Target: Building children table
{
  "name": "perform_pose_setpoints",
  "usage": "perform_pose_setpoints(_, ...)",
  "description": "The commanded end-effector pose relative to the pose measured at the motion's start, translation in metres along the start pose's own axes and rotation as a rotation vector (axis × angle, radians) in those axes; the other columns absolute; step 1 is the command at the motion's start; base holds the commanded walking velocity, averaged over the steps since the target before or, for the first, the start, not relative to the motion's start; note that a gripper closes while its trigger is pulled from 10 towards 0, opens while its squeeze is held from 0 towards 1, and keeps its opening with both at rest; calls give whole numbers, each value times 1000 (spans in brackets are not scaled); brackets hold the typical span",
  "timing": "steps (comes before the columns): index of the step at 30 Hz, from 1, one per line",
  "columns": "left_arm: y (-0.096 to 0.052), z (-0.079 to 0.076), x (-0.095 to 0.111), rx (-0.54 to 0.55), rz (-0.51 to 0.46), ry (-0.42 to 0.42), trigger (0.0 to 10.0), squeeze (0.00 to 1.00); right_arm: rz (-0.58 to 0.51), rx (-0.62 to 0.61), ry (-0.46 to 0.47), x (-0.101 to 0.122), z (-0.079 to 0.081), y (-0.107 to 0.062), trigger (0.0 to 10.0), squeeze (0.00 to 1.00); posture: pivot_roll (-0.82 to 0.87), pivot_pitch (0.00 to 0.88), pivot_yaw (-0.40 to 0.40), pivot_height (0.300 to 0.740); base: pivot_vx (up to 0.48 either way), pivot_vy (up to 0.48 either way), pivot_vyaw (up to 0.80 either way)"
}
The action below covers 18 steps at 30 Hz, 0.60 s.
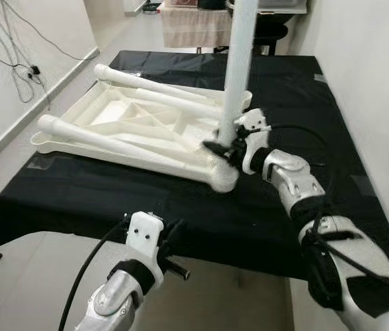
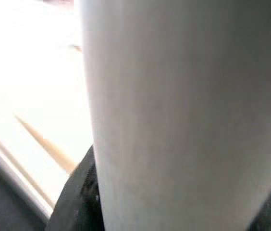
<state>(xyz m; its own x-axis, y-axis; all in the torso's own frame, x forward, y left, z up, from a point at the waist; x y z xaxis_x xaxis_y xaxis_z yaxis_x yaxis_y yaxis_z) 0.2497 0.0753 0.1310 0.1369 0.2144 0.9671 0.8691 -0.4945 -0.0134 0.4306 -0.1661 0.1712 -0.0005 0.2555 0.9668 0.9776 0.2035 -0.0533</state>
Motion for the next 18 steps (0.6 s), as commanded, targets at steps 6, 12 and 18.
perform_pose_setpoints(6,-1,6,-2,-2,14,-1,10000,0,334,-149,38,-100,-6,-56,0,0,9,119,-4,740,0,0,0)
perform_pose_setpoints(12,4,8,-2,-4,14,11,10000,0,290,-174,9,-83,-15,-46,0,0,4,103,-8,740,0,0,0)
perform_pose_setpoints(18,6,10,-1,3,7,15,10000,0,257,-70,49,-62,9,-43,10000,0,-6,107,-6,740,0,0,0)
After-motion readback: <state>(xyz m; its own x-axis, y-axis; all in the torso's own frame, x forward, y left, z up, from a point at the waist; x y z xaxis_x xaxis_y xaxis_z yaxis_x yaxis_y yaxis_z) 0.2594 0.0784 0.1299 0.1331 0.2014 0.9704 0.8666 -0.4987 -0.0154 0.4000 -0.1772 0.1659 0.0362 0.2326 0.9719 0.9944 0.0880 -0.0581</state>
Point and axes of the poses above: a point about 5 cm out from each wrist's last joint towards the gripper, its own y axis pointing out of the wrist towards the gripper, its own x axis along the axis of the wrist's last joint, z = x × y, the point moved 4 cm from there along y, pointing out of the wrist towards the gripper, and after that the axes turned 9 degrees about -y, right-handed, at the moved point
